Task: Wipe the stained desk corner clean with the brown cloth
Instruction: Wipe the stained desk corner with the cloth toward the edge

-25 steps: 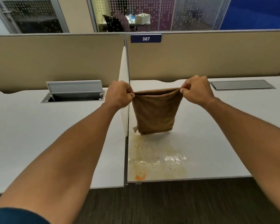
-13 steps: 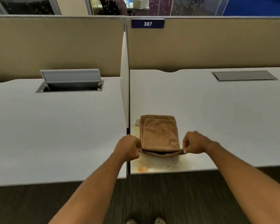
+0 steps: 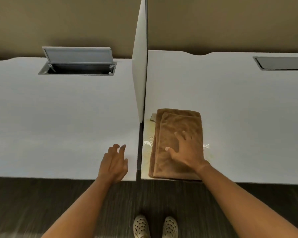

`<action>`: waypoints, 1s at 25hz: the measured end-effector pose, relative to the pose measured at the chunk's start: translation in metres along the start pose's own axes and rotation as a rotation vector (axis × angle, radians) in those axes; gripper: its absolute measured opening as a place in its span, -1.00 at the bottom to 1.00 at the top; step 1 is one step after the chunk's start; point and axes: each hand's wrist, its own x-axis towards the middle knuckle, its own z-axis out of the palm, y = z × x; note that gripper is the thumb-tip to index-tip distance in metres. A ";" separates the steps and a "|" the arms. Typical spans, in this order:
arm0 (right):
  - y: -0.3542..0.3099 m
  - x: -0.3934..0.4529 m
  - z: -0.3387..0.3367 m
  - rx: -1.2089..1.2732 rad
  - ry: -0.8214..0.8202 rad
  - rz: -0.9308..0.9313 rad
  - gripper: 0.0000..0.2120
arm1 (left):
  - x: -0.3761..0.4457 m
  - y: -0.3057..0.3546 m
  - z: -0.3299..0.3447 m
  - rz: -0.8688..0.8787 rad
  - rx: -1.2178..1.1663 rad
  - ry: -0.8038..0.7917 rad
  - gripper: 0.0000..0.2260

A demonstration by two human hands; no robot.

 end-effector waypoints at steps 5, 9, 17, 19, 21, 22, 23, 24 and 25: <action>-0.016 0.044 0.035 -0.136 0.104 0.001 -0.08 | 0.023 -0.031 0.040 -0.057 0.036 -0.034 -0.34; -0.002 0.044 0.058 -0.190 0.168 0.017 -0.22 | 0.039 -0.038 0.063 -0.062 0.030 0.000 -0.25; -0.008 0.085 0.049 -0.188 0.158 0.012 -0.34 | 0.056 -0.037 0.070 -0.066 0.046 0.097 -0.26; -0.007 0.080 0.050 -0.162 0.174 -0.012 -0.30 | 0.055 -0.037 0.071 -0.067 0.055 0.100 -0.26; -0.006 0.076 0.051 -0.136 0.207 -0.035 -0.30 | 0.055 -0.038 0.073 -0.070 0.056 0.110 -0.25; -0.007 0.075 0.052 -0.120 0.232 -0.048 -0.34 | 0.056 -0.039 0.073 -0.071 0.053 0.107 -0.25; -0.008 0.073 0.052 -0.099 0.264 -0.063 -0.39 | 0.056 -0.039 0.073 -0.070 0.054 0.103 -0.25; -0.010 0.071 0.052 -0.080 0.298 -0.083 -0.46 | 0.057 -0.038 0.073 -0.071 0.057 0.102 -0.25; -0.010 0.068 0.053 -0.064 0.322 -0.102 -0.51 | 0.056 -0.038 0.073 -0.071 0.060 0.099 -0.25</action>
